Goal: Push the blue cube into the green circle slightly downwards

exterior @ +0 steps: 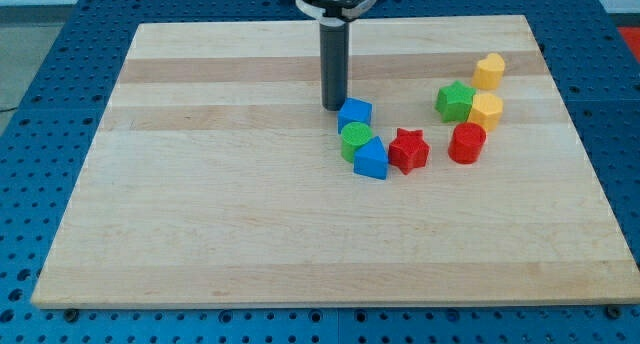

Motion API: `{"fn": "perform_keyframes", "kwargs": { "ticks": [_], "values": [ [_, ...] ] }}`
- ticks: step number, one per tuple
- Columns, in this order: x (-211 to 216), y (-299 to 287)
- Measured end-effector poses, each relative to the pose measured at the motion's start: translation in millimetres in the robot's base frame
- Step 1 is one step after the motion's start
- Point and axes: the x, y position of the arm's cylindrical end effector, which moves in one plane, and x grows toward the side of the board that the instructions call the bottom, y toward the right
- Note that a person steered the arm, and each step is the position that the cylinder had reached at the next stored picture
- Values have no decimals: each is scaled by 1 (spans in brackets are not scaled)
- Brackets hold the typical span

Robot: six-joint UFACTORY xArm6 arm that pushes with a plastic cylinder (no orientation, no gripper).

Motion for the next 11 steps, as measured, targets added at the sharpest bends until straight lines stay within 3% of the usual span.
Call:
{"fn": "perform_keyframes", "kwargs": {
  "ticks": [2,3,5,9,11],
  "values": [
    [19,-21],
    [-8,-20],
    [-20,37],
    [11,10],
    [12,29]
  ]
}}
